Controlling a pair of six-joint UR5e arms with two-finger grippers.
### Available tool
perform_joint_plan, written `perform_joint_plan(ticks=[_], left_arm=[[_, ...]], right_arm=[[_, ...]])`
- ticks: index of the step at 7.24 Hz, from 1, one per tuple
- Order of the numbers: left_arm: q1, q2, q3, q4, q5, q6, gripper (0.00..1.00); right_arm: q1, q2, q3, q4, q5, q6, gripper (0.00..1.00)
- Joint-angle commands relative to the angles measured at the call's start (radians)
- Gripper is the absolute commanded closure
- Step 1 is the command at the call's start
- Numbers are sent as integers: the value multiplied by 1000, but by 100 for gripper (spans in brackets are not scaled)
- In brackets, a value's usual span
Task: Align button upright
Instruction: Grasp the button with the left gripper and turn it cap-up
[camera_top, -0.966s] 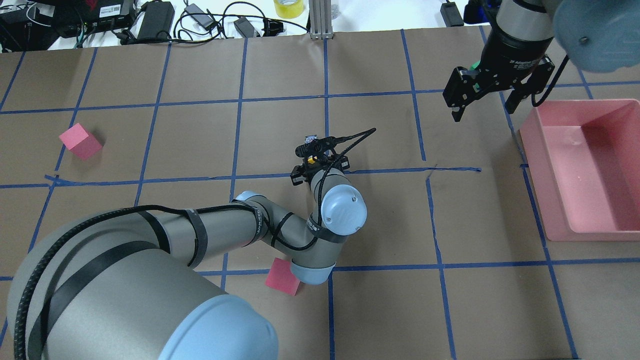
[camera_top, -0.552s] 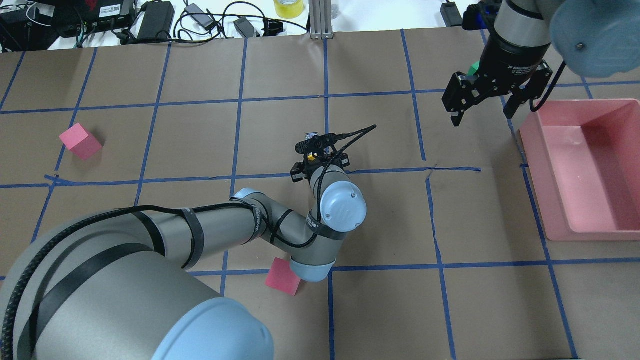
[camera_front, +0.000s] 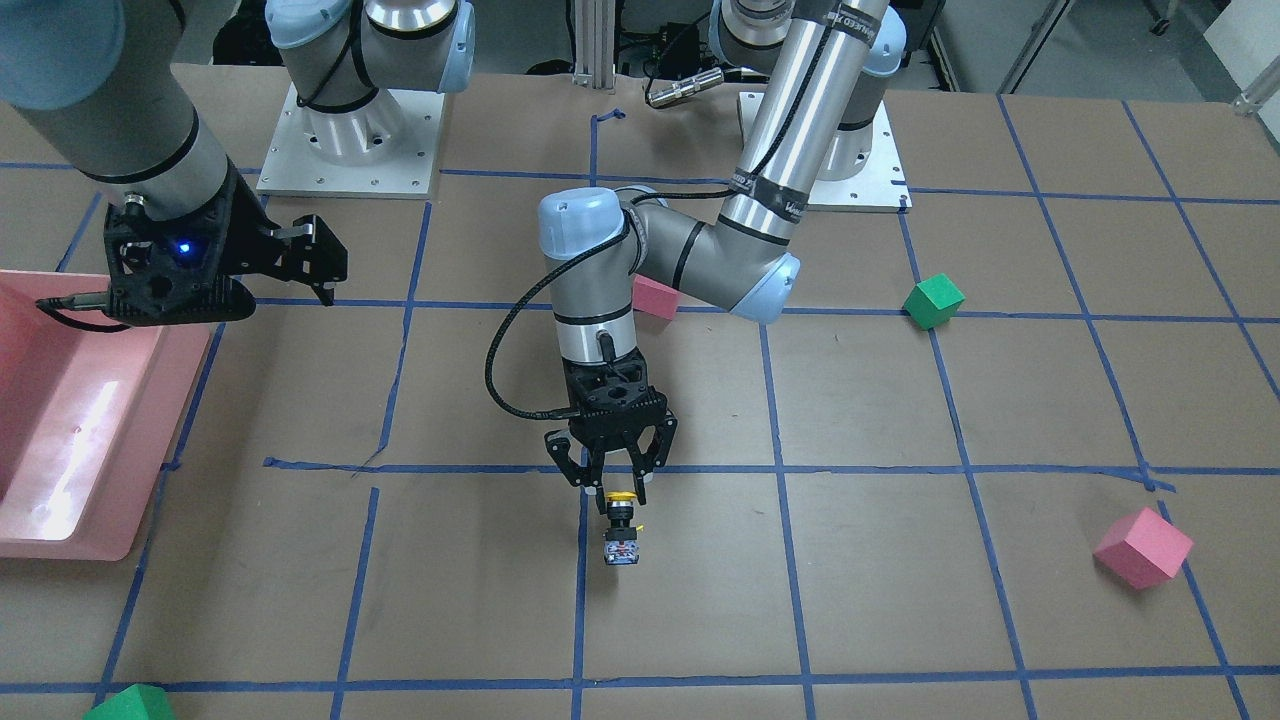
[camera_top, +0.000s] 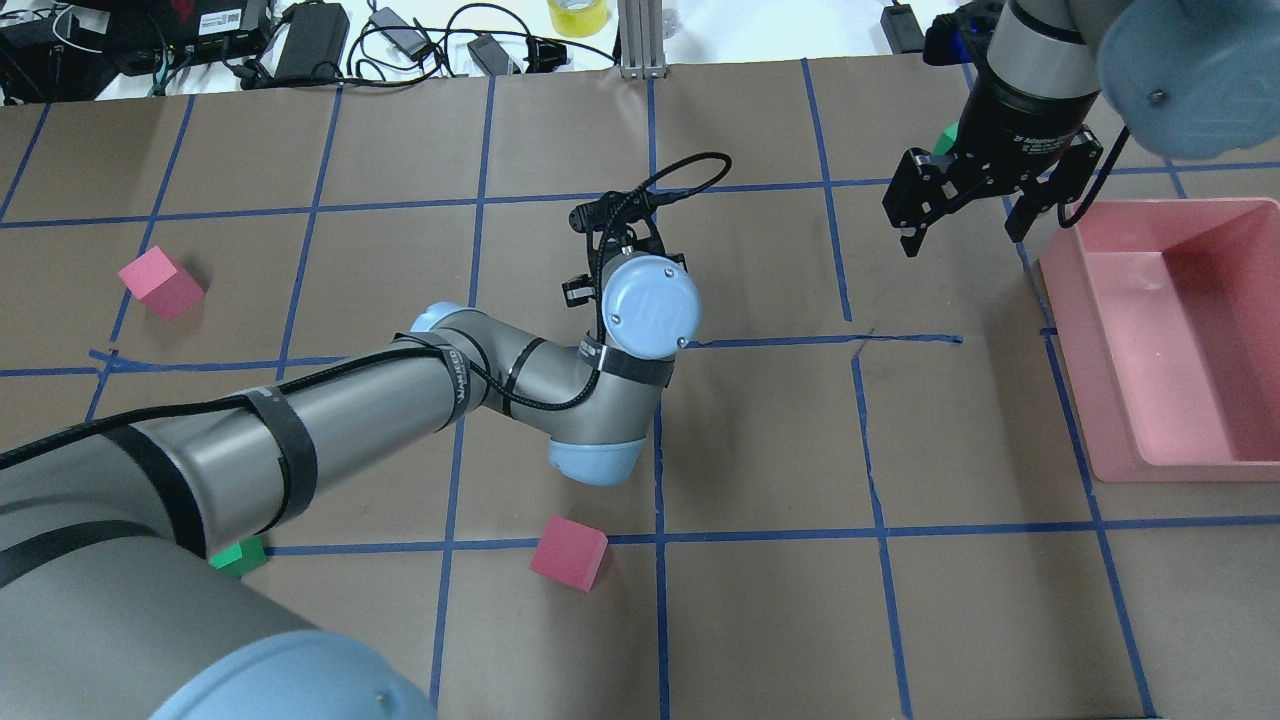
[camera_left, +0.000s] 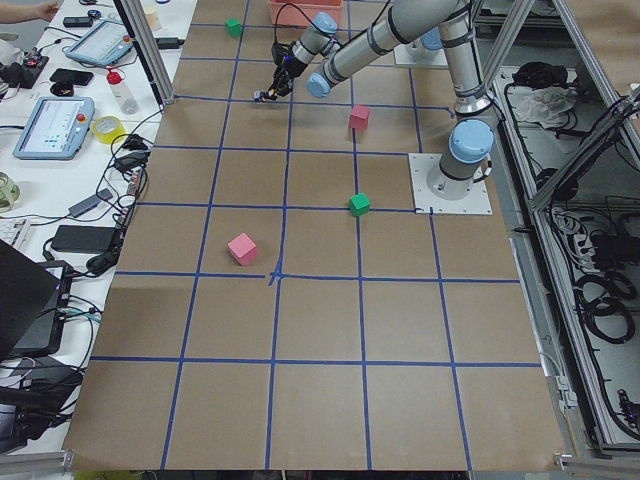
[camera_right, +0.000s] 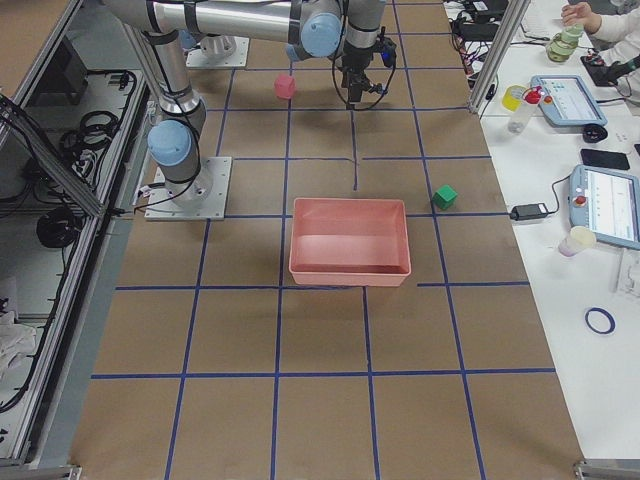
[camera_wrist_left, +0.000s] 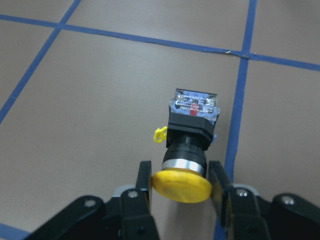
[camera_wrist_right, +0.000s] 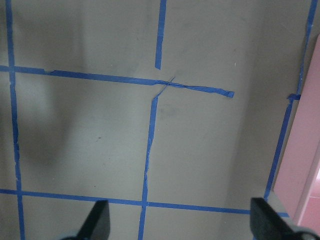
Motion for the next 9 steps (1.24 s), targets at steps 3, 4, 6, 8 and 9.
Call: perform_joint_plan(ticks=[3, 4, 6, 8, 9], left_arm=[[107, 99, 164, -562, -394, -174, 70], [138, 79, 227, -691, -497, -175, 70], [181, 47, 315, -934, -626, -180, 72], [218, 41, 334, -1048, -723, -320, 76], [218, 26, 335, -1048, -737, -376, 72]], right_arm=[[0, 0, 10, 3, 1, 0, 0], [0, 0, 17, 1, 7, 4, 0], [0, -2, 21, 0, 0, -2, 0], [0, -2, 21, 1, -2, -3, 0], [-2, -2, 21, 3, -2, -3, 0]])
